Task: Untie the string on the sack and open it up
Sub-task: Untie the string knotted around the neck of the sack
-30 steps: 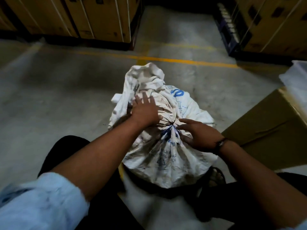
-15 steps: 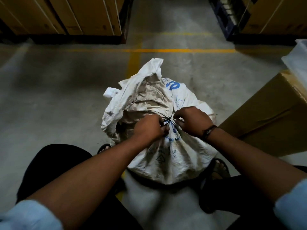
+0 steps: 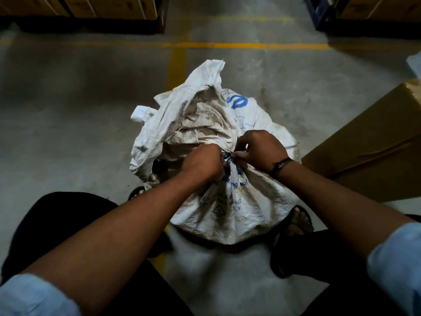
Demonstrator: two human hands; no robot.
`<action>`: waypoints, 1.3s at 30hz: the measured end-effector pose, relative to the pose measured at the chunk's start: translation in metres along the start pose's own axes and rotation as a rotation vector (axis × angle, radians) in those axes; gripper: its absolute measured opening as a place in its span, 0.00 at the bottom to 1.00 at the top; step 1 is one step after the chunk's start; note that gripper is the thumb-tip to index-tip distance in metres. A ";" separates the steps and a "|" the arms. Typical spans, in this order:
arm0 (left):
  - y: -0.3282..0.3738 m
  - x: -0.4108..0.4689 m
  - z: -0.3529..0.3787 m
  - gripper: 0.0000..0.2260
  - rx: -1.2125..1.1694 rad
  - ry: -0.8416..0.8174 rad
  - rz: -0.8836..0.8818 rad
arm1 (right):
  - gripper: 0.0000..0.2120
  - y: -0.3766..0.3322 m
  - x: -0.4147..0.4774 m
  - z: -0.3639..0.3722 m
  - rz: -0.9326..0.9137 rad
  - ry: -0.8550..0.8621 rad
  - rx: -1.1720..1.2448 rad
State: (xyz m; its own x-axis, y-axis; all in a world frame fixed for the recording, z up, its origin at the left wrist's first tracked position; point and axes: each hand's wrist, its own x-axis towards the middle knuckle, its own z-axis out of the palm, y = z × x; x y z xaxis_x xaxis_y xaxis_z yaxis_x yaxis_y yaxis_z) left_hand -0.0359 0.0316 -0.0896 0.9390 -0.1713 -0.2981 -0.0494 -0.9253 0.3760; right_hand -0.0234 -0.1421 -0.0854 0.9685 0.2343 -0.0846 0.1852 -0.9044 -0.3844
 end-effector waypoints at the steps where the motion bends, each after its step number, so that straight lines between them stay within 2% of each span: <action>1: 0.001 0.002 0.001 0.09 0.031 -0.025 0.008 | 0.11 0.000 0.002 0.001 0.006 -0.004 0.003; 4: 0.000 0.005 0.001 0.12 0.101 -0.081 0.031 | 0.13 -0.001 0.006 0.003 0.004 -0.030 0.007; 10: -0.006 0.010 -0.001 0.10 0.128 -0.153 0.052 | 0.12 -0.001 0.013 0.005 0.024 -0.054 0.047; 21: -0.008 0.011 0.001 0.07 0.099 -0.164 0.069 | 0.07 -0.008 0.001 0.019 0.057 0.029 -0.013; 27: -0.008 0.011 0.003 0.09 0.123 -0.170 0.081 | 0.12 0.001 0.005 0.009 0.040 -0.036 0.001; 35: -0.003 0.011 0.000 0.09 0.145 -0.191 0.090 | 0.10 -0.006 0.005 0.017 0.057 0.029 -0.059; 39: -0.007 0.011 -0.003 0.08 0.055 -0.171 0.137 | 0.11 -0.007 0.002 0.021 0.037 0.033 -0.073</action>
State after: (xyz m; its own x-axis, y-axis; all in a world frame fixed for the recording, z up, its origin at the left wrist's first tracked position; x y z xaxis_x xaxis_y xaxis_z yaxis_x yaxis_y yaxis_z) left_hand -0.0241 0.0368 -0.0929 0.8514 -0.3469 -0.3934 -0.1952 -0.9058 0.3761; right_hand -0.0259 -0.1280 -0.1023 0.9796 0.1897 -0.0668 0.1598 -0.9360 -0.3138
